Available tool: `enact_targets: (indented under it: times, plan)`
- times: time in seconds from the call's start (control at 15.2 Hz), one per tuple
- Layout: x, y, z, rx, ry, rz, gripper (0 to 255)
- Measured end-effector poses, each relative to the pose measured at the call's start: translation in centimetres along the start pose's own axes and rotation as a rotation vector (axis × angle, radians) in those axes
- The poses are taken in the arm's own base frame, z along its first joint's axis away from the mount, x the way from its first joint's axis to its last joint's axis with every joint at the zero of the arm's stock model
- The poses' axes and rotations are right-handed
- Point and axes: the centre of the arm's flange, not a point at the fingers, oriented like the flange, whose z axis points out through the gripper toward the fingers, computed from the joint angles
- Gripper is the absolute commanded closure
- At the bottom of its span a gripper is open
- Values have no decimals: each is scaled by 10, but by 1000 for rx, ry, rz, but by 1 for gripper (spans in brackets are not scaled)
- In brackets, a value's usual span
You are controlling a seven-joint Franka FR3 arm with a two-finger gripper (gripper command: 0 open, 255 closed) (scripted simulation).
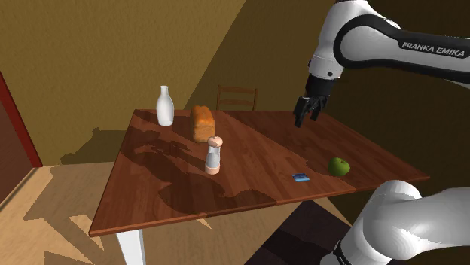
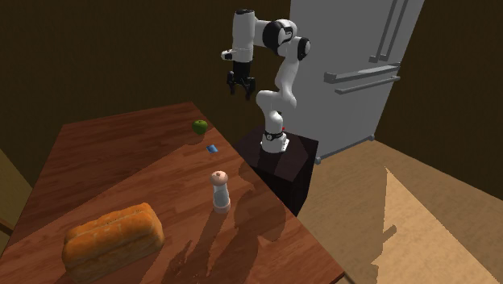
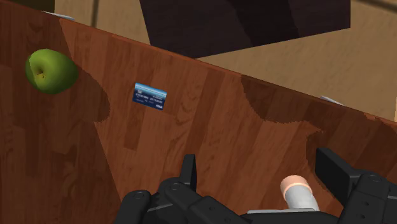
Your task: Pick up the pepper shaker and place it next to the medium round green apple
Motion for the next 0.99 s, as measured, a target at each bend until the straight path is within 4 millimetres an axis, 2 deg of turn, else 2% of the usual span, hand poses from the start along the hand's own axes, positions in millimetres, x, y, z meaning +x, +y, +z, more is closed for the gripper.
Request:
enact_targets:
  times: [0.13,0.4,0.59,0.99]
  plan:
    - [4,-2,2,-2,0,0,0]
    - [37,-26,25,-15,-2,3,0]
    - [68,-43,41,-26,-2,5,0]
    - [129,-89,78,-47,-3,10,0]
